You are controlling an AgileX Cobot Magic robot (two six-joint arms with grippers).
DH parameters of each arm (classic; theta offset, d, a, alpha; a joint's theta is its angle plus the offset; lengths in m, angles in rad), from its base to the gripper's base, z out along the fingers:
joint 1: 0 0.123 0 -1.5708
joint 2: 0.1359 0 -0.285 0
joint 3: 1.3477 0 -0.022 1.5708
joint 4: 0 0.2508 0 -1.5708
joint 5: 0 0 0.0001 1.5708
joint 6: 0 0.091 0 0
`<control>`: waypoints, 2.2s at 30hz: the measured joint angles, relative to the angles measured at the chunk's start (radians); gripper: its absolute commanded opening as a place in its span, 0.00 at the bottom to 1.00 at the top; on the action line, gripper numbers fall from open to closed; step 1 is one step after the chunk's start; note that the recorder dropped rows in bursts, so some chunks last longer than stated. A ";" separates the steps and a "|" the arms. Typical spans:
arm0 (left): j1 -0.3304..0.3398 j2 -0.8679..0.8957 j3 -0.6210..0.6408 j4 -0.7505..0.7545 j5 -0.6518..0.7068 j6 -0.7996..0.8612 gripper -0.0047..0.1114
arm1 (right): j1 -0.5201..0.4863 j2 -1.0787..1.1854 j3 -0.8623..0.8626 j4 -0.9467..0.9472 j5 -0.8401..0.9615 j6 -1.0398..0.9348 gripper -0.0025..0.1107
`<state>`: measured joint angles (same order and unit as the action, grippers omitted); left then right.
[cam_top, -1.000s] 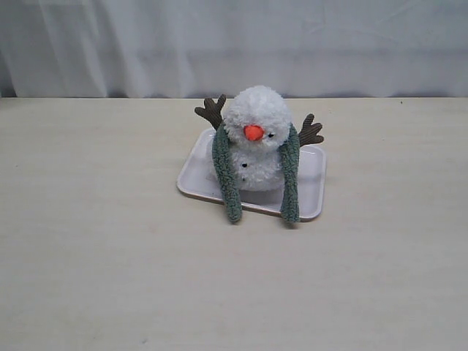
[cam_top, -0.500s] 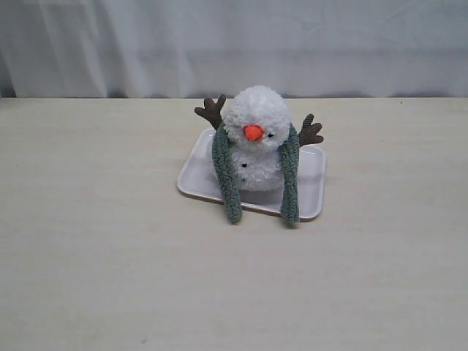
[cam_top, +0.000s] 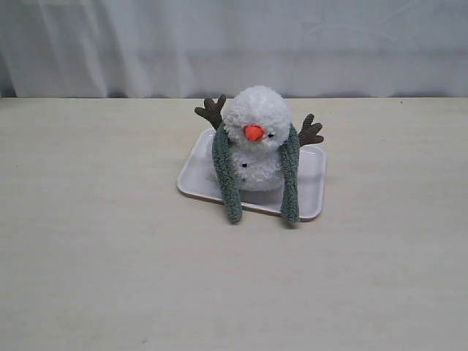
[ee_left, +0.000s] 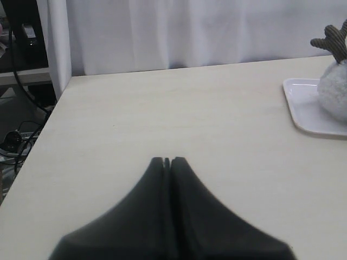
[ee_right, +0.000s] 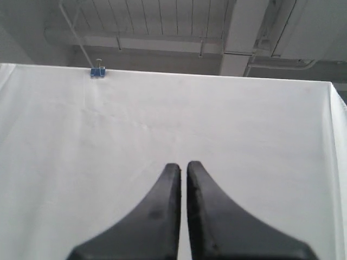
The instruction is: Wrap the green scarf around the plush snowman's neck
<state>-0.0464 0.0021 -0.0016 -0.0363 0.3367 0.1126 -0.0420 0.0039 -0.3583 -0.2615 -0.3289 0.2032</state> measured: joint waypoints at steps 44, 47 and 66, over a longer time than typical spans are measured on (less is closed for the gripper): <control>0.000 0.000 0.000 0.000 0.000 0.000 0.04 | -0.002 0.000 0.355 -0.047 0.242 0.019 0.06; 0.000 0.000 0.000 0.000 0.000 0.000 0.04 | -0.002 0.000 0.355 -0.047 0.274 0.019 0.06; 0.000 0.000 0.000 0.000 -0.002 0.000 0.04 | -0.002 0.000 0.355 0.110 0.375 -0.147 0.06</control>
<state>-0.0464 0.0021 -0.0016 -0.0363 0.3347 0.1126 -0.0445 0.0036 -0.0033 -0.1513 0.0460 0.0561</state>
